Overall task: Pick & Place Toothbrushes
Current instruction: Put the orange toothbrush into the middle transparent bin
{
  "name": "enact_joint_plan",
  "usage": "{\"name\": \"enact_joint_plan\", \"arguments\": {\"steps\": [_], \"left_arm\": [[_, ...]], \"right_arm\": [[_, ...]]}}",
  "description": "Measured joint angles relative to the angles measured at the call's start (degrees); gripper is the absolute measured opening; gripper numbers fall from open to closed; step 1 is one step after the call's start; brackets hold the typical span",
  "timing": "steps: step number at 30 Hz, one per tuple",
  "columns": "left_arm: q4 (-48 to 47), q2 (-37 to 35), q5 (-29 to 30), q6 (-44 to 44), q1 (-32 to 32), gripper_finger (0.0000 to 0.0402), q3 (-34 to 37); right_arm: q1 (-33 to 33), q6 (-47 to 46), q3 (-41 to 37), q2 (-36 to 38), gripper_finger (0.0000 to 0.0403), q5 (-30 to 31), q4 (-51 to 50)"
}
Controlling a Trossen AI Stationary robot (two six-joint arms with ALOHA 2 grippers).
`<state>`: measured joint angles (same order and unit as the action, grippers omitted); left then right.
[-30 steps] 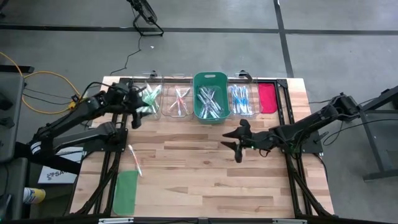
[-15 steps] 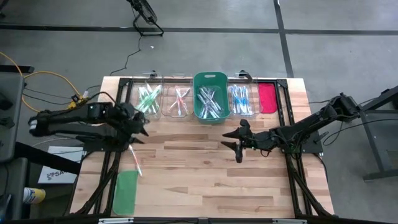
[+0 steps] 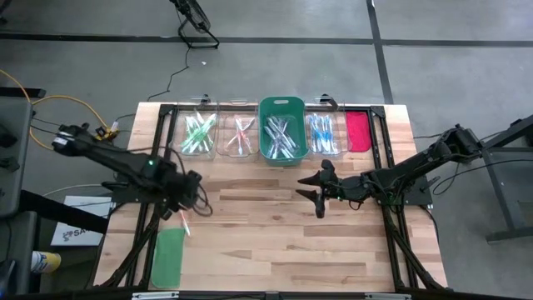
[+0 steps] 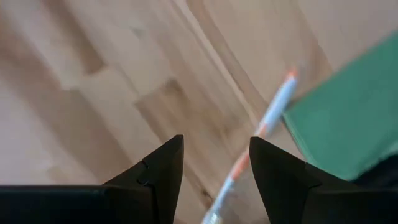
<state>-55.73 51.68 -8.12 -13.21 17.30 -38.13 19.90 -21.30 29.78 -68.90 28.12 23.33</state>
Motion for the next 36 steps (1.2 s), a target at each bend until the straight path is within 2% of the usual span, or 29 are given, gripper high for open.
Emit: {"name": "enact_joint_plan", "arguments": {"steps": [6,14,33,36], "left_arm": [[-0.8,8.8,0.4,-0.1,5.9,0.0180,0.0],[-1.5,18.0,2.2,-0.2,10.4,0.0180,0.0],[2.3,30.1,6.1,-1.6,15.1,0.0179,-0.2],[2.2,31.2,6.3,-1.9,15.1,0.0166,-0.3]], "right_arm": [[0.0,0.0,0.0,0.0,0.0155,0.0,0.0],[0.0,-1.0,0.0,0.0,0.0155,0.0,-0.2],[0.0,-1.4,0.0,0.0,0.0155,0.0,-0.4],[0.0,-1.6,0.0,0.0,0.0155,0.0,-0.5]]}}
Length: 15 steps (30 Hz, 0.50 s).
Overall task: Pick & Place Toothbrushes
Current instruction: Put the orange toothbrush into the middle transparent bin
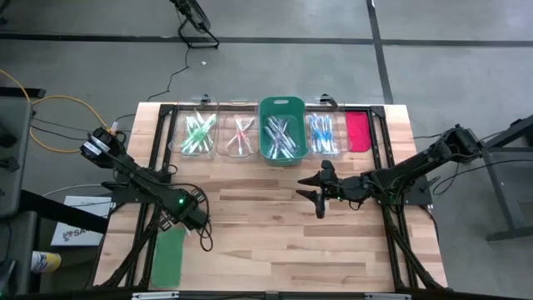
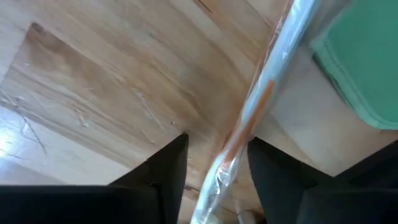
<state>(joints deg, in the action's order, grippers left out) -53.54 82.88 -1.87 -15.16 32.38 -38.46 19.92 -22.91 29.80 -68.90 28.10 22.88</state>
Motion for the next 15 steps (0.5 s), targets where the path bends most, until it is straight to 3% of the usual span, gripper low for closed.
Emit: {"name": "enact_joint_plan", "arguments": {"steps": [4,9,15], "left_arm": [[0.2,0.1,0.4,0.1,0.0,0.0116,0.1],[0.5,0.2,1.0,0.4,-0.1,0.0023,0.1],[0.7,0.4,0.4,2.0,-0.1,0.0012,-1.4]], "right_arm": [[0.0,0.0,0.0,0.0,0.0155,0.0,-0.1],[0.0,0.0,0.0,0.0,0.0155,0.0,-0.1],[0.0,0.0,0.0,0.0,0.0155,0.0,-0.1]]}}
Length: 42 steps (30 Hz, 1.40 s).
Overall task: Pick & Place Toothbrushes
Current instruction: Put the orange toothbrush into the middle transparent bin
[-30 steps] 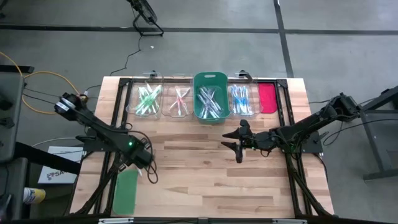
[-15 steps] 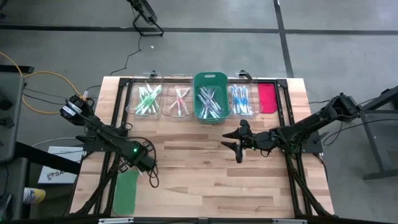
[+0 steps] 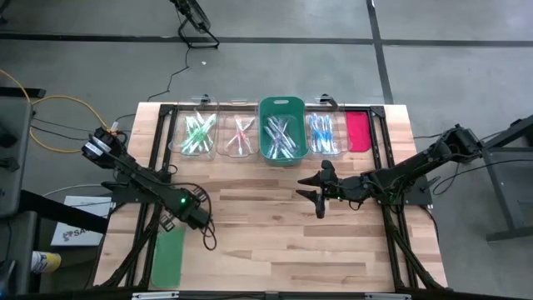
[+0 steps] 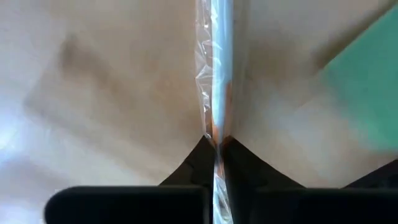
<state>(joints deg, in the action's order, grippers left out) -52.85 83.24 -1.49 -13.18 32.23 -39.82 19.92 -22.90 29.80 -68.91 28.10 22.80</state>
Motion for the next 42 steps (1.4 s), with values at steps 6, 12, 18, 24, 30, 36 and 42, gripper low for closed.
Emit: {"name": "enact_joint_plan", "arguments": {"steps": [6,12,18,24,30,36,42], "left_arm": [[1.0,0.0,0.7,1.1,0.0,0.0006,-7.9],[-0.8,0.0,12.0,-6.1,0.0,0.0006,-16.9],[-4.4,0.0,26.4,-11.2,-3.7,0.0006,-23.9],[-6.8,-0.1,34.8,-23.8,-10.9,0.0005,-28.7],[-6.3,-0.1,35.0,-41.2,-23.1,0.0005,-30.8],[0.5,-0.1,31.7,-62.8,-36.3,0.0005,-30.8],[9.5,-0.1,29.0,-82.1,-47.5,0.0005,-30.8]], "right_arm": [[0.0,0.0,0.0,0.0,0.0155,0.0,-0.2],[0.0,0.0,0.0,0.0,0.0155,0.0,-0.3],[0.0,0.0,0.0,0.0,0.0155,0.0,-0.3],[0.0,0.0,0.0,0.0,0.0155,0.0,-0.3],[0.0,0.0,0.0,0.0,0.0155,0.0,-0.3],[0.0,0.0,0.0,0.0,0.0155,0.0,-0.3],[0.0,0.0,0.0,0.0,0.0155,0.3,-0.3]]}}
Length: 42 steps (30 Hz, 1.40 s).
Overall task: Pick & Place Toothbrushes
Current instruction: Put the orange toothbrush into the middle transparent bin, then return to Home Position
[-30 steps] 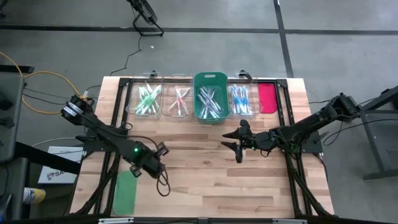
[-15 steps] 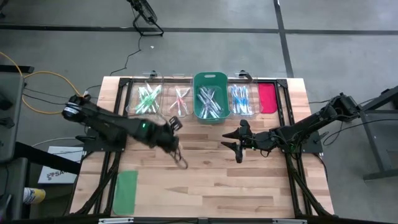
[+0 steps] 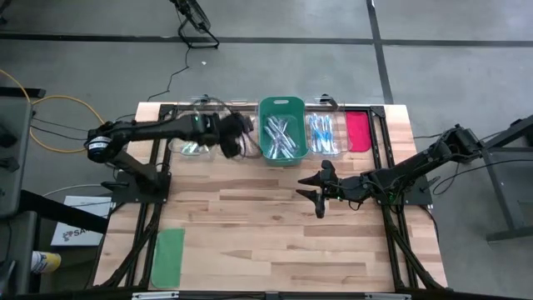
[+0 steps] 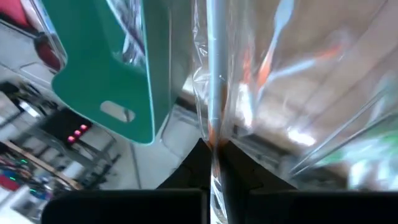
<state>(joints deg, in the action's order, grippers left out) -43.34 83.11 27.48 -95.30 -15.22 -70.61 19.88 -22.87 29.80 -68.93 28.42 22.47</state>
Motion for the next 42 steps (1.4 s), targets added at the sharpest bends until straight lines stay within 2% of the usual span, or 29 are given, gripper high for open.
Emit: {"name": "enact_joint_plan", "arguments": {"steps": [5,11,18,26,29,35,38,42], "left_arm": [[5.4,1.0,-8.8,-13.0,-8.1,0.0005,0.0],[7.1,5.6,-16.8,-17.0,-15.2,0.0013,0.0],[7.7,10.2,-16.5,-19.0,-17.1,0.0016,0.0],[10.9,10.5,-16.3,-18.9,-16.6,0.0022,0.0],[11.6,10.5,-16.6,-18.5,-16.5,0.0046,0.0],[12.8,10.5,-16.3,-16.7,-16.6,0.0129,0.0],[12.8,10.0,-14.2,-9.7,-16.1,0.0158,0.0],[11.8,7.9,-11.1,0.7,-14.4,0.0169,0.0]], "right_arm": [[0.0,0.2,0.0,0.0,0.0155,0.0,0.0],[0.0,-0.9,0.0,0.0,0.0155,0.0,-1.5],[0.0,-2.7,0.0,0.0,0.0155,0.0,-3.6],[0.0,-2.8,0.0,0.0,0.0155,0.0,-3.8],[0.0,-3.0,0.0,0.0,0.0155,0.0,-3.8],[0.0,-4.3,0.0,0.0,0.0155,-0.1,-3.8],[0.0,-4.3,0.0,0.0,0.0155,-0.1,-3.5],[0.0,-4.2,0.0,0.0,0.0155,0.1,-1.5]]}}
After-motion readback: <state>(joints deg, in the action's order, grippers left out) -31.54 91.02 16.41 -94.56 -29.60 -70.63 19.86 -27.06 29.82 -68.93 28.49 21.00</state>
